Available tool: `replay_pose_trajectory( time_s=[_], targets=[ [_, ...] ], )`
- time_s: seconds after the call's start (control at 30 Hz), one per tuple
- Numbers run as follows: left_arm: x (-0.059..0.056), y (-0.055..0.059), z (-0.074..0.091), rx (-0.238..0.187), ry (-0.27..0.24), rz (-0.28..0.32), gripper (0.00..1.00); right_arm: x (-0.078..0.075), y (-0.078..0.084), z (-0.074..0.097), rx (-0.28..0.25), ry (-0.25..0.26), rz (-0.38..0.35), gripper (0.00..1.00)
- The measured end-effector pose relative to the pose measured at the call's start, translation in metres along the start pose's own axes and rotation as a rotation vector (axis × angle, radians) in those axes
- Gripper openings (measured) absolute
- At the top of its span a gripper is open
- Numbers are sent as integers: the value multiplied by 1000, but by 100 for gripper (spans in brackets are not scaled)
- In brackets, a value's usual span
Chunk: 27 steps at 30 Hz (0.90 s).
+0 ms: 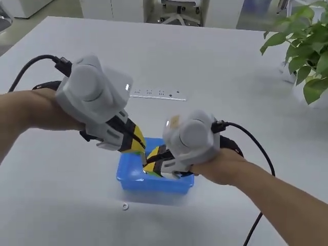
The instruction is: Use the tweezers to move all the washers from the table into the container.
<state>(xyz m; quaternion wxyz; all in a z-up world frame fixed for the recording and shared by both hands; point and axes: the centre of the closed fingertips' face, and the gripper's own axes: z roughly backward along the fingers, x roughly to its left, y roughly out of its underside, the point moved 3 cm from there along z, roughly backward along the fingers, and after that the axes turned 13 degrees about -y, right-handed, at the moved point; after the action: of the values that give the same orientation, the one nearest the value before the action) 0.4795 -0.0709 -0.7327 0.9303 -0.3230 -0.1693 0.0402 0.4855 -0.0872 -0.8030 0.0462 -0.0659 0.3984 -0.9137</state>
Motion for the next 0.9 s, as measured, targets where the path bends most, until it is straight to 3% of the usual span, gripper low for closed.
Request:
replay_pose_trajectory(
  time_s=[0.6,0.9],
  targets=[
    [4,15,-28,12,4,22,6,-14,24,-16,32,-30,-35,10],
    [5,15,-31,7,-3,31,6,-15,27,-16,30,-35,-41,11]
  ],
)
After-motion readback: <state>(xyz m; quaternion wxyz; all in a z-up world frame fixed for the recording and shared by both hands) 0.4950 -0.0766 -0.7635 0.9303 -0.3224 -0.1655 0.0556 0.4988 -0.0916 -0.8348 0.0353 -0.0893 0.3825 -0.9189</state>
